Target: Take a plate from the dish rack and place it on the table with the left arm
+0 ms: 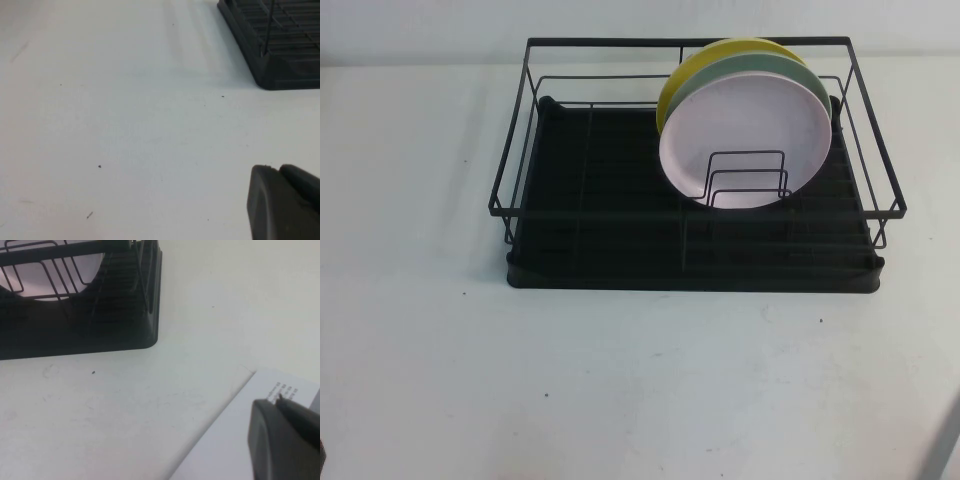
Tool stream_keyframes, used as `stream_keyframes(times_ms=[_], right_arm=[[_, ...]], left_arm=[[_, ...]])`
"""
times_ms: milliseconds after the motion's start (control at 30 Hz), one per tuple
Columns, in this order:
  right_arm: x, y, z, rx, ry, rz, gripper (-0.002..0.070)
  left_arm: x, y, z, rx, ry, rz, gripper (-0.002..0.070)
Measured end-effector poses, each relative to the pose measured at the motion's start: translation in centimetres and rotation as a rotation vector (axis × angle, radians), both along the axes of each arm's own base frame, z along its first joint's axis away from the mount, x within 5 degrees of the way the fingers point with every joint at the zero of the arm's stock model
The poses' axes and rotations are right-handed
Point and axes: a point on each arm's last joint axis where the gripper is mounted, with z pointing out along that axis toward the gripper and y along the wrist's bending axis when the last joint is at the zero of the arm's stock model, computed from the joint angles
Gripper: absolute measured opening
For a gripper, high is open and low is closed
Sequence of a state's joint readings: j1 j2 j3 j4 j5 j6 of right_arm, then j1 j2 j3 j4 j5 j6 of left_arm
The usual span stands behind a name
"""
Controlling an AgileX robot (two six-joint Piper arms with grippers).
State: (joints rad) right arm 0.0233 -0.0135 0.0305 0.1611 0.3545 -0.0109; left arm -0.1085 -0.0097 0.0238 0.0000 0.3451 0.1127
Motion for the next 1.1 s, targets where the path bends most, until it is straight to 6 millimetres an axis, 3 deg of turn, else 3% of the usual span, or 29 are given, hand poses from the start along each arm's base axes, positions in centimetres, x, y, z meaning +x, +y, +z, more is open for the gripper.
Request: stream_keyframes(times_ms=[767, 833, 1100], right_arm=[[0.0, 0.0, 0.0, 0.000, 0.000, 0.000, -0.0018], [0.0, 0.0, 0.0, 0.000, 0.000, 0.000, -0.0018], [0.0, 0.0, 0.0, 0.000, 0.000, 0.000, -0.0018]], left_arm=[[0.0, 0.2, 0.0, 0.062, -0.011, 0.005, -0.0003], [0.1, 0.0, 0.3, -0.024, -0.029, 0.011, -0.0003], [0.3, -0.3, 2.4, -0.653, -0.188, 0.062, -0.0003]])
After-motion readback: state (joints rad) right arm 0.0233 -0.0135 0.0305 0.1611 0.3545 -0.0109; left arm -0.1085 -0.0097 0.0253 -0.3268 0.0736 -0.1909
